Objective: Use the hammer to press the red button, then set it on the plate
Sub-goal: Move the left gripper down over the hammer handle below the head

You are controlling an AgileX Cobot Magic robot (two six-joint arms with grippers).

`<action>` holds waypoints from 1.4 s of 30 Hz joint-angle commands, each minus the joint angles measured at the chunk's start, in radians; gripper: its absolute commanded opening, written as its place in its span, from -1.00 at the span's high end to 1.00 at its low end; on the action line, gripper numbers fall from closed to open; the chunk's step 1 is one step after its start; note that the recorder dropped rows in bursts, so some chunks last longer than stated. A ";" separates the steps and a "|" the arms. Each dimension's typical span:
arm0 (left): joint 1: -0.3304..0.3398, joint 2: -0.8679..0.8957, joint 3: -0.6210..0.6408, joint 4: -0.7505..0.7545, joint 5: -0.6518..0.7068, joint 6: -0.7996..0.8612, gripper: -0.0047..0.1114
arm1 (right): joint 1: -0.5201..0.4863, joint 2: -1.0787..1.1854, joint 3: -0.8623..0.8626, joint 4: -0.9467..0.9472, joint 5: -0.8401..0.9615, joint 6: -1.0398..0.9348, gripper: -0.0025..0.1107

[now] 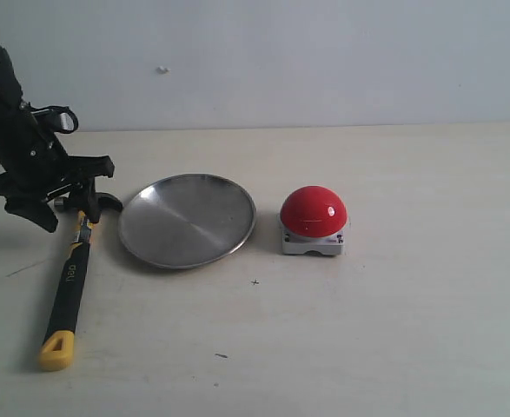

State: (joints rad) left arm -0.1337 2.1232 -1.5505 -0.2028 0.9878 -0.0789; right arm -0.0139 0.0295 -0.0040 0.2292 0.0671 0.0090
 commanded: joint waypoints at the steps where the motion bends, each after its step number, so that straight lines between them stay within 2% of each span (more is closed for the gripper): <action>1: -0.005 0.030 -0.040 0.016 -0.006 -0.008 -0.10 | -0.006 -0.005 0.004 0.001 0.000 -0.009 0.96; 5: -0.005 0.053 -0.083 0.024 0.004 -0.008 -0.10 | -0.006 -0.005 0.004 0.001 0.000 -0.009 0.96; 12: -0.005 0.088 -0.159 0.125 0.084 -0.053 -0.10 | -0.006 -0.005 0.004 0.001 0.000 -0.009 0.96; 42: -0.005 0.124 -0.162 0.114 0.022 -0.090 -0.10 | -0.006 -0.005 0.004 0.001 0.000 -0.009 0.96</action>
State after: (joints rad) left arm -0.1337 2.2510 -1.7052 -0.0825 1.0171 -0.1565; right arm -0.0139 0.0295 -0.0040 0.2292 0.0671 0.0090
